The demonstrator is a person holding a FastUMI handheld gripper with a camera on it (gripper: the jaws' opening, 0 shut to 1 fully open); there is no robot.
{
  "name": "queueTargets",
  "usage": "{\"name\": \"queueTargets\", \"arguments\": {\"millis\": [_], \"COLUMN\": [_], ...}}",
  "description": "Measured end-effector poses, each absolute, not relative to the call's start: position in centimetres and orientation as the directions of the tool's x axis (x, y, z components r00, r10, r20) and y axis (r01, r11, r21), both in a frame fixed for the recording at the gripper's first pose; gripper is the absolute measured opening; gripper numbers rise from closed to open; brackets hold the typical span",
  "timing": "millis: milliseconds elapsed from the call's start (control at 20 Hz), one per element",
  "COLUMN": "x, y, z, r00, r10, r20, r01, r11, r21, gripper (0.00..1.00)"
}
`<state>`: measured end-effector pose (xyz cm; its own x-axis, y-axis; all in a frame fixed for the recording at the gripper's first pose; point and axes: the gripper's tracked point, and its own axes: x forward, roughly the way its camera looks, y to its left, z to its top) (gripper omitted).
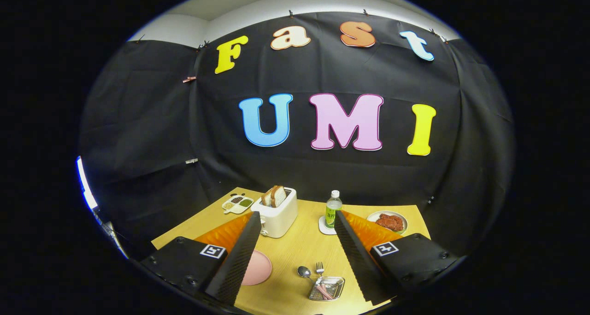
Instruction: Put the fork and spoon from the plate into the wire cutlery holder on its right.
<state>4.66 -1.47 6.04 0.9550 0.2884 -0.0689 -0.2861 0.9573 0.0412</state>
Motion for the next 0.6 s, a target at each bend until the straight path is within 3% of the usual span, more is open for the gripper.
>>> {"name": "queueTargets", "arguments": {"millis": [600], "x": [4.6], "y": [-2.56], "z": [5.56], "r00": [0.965], "r10": [0.25], "r20": [-0.08], "r01": [-0.246], "r11": [0.968], "r21": [0.055], "gripper": [0.99]}}
